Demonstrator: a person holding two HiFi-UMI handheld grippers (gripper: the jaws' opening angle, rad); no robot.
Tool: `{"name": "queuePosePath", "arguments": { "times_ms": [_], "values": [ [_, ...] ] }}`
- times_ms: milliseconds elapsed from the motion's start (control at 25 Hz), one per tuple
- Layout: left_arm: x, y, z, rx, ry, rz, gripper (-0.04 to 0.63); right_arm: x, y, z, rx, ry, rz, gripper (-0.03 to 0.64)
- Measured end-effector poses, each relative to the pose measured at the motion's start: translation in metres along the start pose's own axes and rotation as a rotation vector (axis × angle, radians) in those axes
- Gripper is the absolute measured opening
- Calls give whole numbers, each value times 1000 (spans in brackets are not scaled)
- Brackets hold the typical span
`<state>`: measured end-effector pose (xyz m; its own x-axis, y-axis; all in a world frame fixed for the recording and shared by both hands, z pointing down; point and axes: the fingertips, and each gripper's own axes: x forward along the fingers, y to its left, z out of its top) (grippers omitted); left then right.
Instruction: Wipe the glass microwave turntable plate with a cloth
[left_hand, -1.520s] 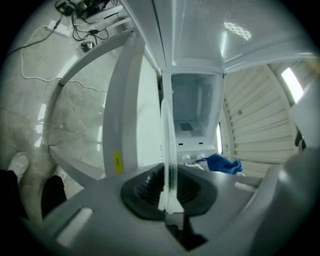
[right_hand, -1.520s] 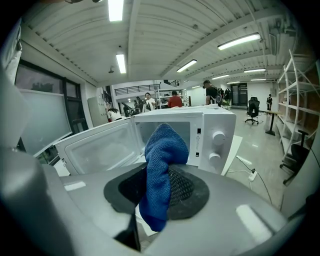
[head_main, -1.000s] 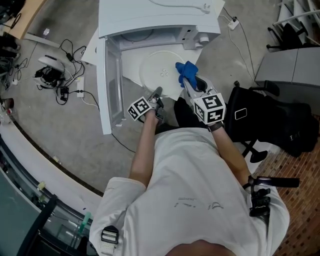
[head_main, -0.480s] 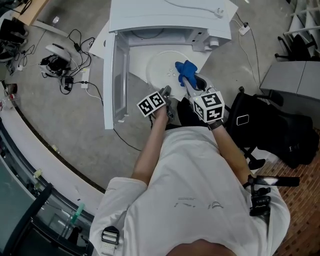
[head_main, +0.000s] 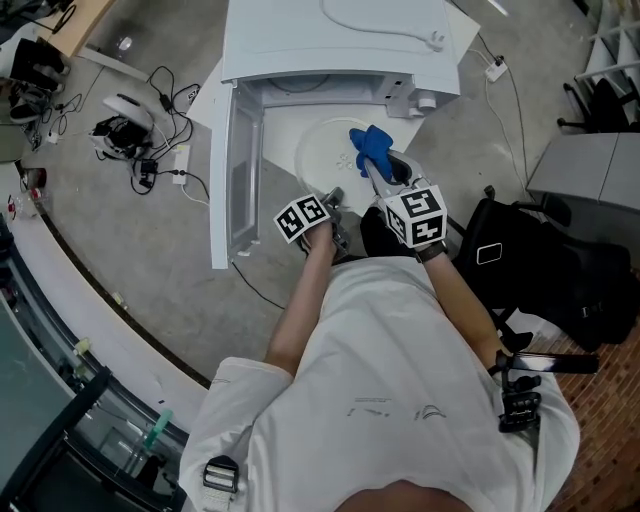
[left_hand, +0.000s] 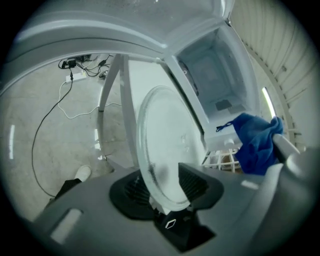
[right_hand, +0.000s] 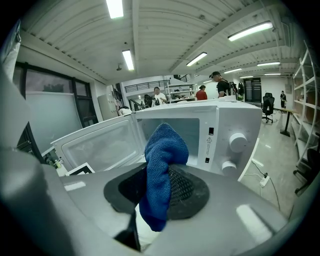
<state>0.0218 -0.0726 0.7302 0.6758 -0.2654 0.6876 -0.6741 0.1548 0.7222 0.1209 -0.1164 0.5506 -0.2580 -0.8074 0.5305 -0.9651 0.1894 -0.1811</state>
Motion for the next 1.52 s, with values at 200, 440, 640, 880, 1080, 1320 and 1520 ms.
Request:
{"name": "queuePosePath", "arguments": {
  "times_ms": [200,440,640,880,1080,1320,1520],
  "values": [
    [-7,7,-6,-28,26,-59,135,8,-8,-3,2,22,22,95],
    [-11,28,-10,-78,41,-160,118,24,-6,-5,-18,54,72,95],
    [0,22,1,-79,12,-254,94,38,4,-11,-47,90,117,95],
    [-9,21,6,-85,-9,-307,158,52,14,-23,-75,146,173,95],
    [-26,24,13,-56,-61,-276,210,73,31,-40,-58,210,256,95],
    [-39,32,24,-143,-213,-313,141,119,38,-49,-216,280,300,95],
    [-35,43,23,-104,-228,-217,29,167,41,-60,-374,362,280,95]
  ]
}}
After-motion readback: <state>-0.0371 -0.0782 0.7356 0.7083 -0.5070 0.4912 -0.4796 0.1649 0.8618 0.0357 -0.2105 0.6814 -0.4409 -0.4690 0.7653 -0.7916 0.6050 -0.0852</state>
